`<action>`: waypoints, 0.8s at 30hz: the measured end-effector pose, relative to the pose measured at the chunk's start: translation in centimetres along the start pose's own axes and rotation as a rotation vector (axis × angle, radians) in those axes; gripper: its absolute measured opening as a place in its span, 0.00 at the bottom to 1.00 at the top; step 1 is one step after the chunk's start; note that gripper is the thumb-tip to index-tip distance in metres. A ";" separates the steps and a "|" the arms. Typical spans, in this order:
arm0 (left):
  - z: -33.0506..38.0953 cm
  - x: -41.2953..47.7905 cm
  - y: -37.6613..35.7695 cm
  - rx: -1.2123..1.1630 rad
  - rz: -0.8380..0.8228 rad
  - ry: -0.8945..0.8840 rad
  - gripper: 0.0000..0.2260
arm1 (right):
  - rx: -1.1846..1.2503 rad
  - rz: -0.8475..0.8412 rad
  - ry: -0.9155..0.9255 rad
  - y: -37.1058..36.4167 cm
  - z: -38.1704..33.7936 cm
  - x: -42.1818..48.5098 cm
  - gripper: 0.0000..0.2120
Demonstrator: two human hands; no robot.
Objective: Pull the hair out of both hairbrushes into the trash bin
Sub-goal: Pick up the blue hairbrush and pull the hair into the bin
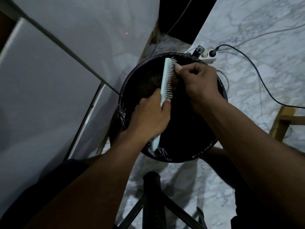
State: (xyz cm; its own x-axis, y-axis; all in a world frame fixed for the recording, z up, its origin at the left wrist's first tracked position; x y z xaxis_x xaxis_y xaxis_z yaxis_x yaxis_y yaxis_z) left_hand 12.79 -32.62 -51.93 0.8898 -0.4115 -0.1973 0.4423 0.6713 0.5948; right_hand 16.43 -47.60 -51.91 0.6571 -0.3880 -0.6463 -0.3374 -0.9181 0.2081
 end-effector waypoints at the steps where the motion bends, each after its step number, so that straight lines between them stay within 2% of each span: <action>1: -0.1 0.1 0.0 -0.002 0.006 -0.006 0.09 | 0.079 -0.030 -0.052 0.1 0.0 -0.1 0.09; 4: -0.6 0.1 0.2 -0.005 0.010 0.005 0.10 | 0.256 -0.119 -0.177 -0.3 0.0 -0.5 0.07; 6: -1.1 0.1 0.4 -0.016 0.008 0.039 0.11 | 0.291 -0.212 -0.200 -0.4 -0.2 -0.7 0.01; 7: -1.3 0.1 0.5 -0.018 0.006 0.057 0.11 | 0.239 -0.255 -0.170 -0.4 -0.3 -0.7 0.07; 9: -1.5 0.0 0.5 -0.021 -0.004 0.082 0.10 | -0.033 -0.282 -0.022 -0.3 -0.2 -0.9 0.19; 10: -1.6 0.0 0.5 -0.024 -0.012 0.088 0.09 | -0.158 -0.268 0.047 -0.4 -0.1 -1.1 0.22; 12: -1.5 -0.1 0.3 -0.029 -0.030 0.085 0.10 | -0.219 -0.212 0.089 -0.3 -0.1 -1.1 0.17; 14: -1.4 -0.1 0.2 -0.038 -0.029 0.070 0.11 | -0.091 -0.181 0.035 0.1 -0.2 -0.8 0.11; 17: -1.3 0.2 0.5 -0.047 0.017 0.053 0.11 | 0.074 -0.192 -0.065 -0.1 -0.3 -0.8 0.09; 20: -1.4 0.3 0.7 -0.064 0.065 0.059 0.12 | 0.295 -0.213 -0.206 -0.6 -0.1 -0.7 0.03; 22: -1.5 0.3 0.7 -0.071 0.073 0.068 0.13 | 0.373 -0.266 -0.289 -0.8 0.1 -0.5 0.04; 24: -1.6 0.2 0.7 -0.075 0.065 0.072 0.12 | 0.286 -0.335 -0.240 -0.7 0.0 -0.4 0.12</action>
State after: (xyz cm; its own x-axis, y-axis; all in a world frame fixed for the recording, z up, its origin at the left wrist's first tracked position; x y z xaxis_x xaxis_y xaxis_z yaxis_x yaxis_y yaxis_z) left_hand 13.48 -31.26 -52.82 0.9215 -0.3219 -0.2173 0.3881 0.7402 0.5491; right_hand 16.39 -46.79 -51.84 0.5987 -0.0149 -0.8008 -0.3279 -0.9168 -0.2281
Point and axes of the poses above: each hand's wrist, its own x-axis towards the middle knuckle, its own y-axis out of the back of the hand, z = x × y, the point moved 2 cm from there along x, towards the middle knuckle, and after that the axes turned 13 degrees about -y, right-handed, at the moved point
